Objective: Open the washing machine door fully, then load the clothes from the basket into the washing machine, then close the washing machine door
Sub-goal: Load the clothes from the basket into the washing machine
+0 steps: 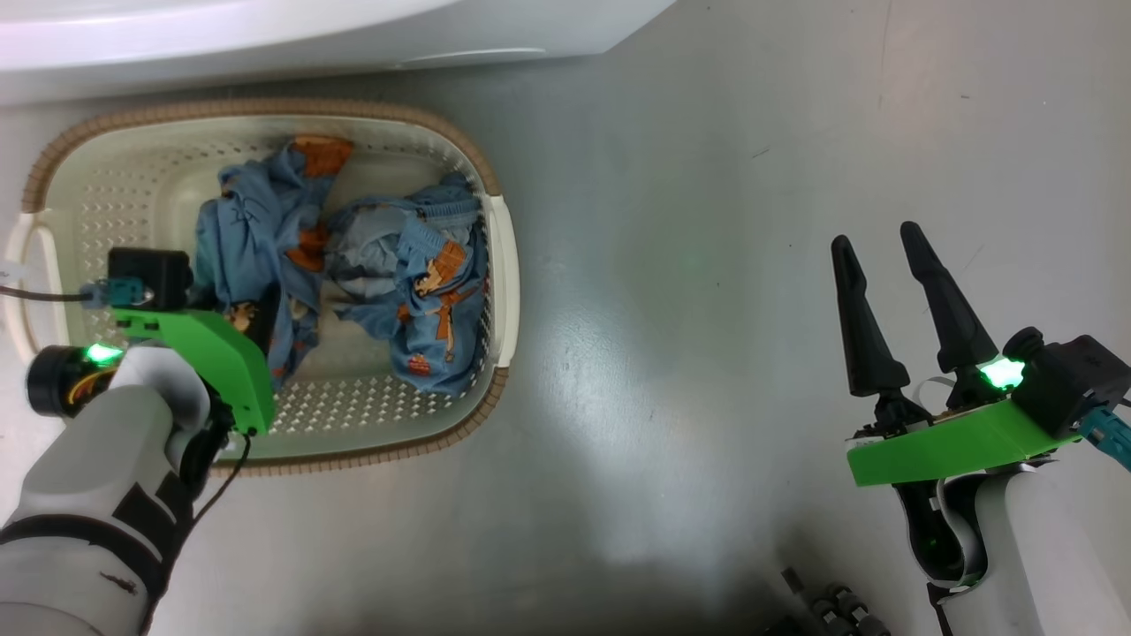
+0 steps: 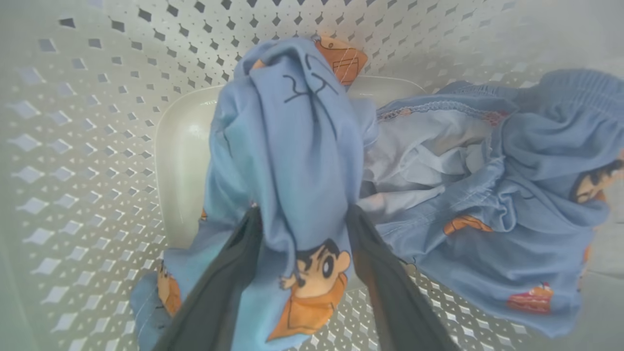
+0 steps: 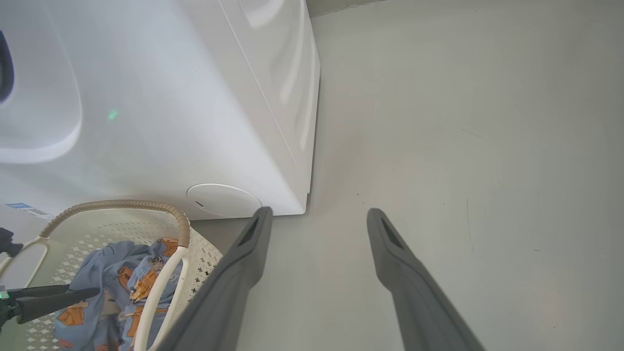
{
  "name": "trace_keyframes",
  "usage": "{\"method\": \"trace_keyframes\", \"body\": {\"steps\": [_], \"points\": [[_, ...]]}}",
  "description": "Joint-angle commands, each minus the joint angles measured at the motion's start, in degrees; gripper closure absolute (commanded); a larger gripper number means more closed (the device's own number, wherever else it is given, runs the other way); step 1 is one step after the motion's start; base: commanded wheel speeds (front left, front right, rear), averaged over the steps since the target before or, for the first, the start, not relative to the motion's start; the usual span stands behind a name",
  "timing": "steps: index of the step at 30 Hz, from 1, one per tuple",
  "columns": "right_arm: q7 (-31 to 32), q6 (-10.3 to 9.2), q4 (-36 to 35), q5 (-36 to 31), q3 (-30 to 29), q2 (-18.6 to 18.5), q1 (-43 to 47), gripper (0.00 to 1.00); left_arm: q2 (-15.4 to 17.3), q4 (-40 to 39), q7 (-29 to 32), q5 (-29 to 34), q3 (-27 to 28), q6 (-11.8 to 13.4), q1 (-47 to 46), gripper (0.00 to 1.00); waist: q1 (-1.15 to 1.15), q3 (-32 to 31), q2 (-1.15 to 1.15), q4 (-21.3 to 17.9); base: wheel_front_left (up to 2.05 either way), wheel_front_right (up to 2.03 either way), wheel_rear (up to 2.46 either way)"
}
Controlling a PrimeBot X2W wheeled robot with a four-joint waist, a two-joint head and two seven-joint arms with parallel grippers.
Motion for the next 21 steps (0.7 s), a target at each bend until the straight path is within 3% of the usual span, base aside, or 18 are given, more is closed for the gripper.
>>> {"method": "trace_keyframes", "body": {"steps": [1, 15, 21], "points": [[-0.68, 0.17, -1.18, -0.34, 1.48, 0.19, 1.30, 0.00, 2.39, -0.57, 0.12, -0.96, 0.08, -0.09, 0.05, 1.00, 0.00, -0.20, 0.00, 0.05, 0.00, 0.00, 0.00], [-0.68, 0.17, 0.65, -0.22, 1.74, -0.38, 2.18, 0.00, 1.72, -2.98, -4.36, -8.91, -0.27, -0.09, 5.15, 1.00, 0.00, -8.62, 0.00, 1.83, 0.00, 0.00, 0.00], [-0.68, 0.17, 1.85, 0.45, 1.08, -1.31, 4.04, 0.00, 1.92, -8.31, -4.49, -6.42, 5.44, -0.09, 8.06, 1.00, 0.00, -14.21, 0.00, 3.47, 0.00, 0.00, 0.00]]}}
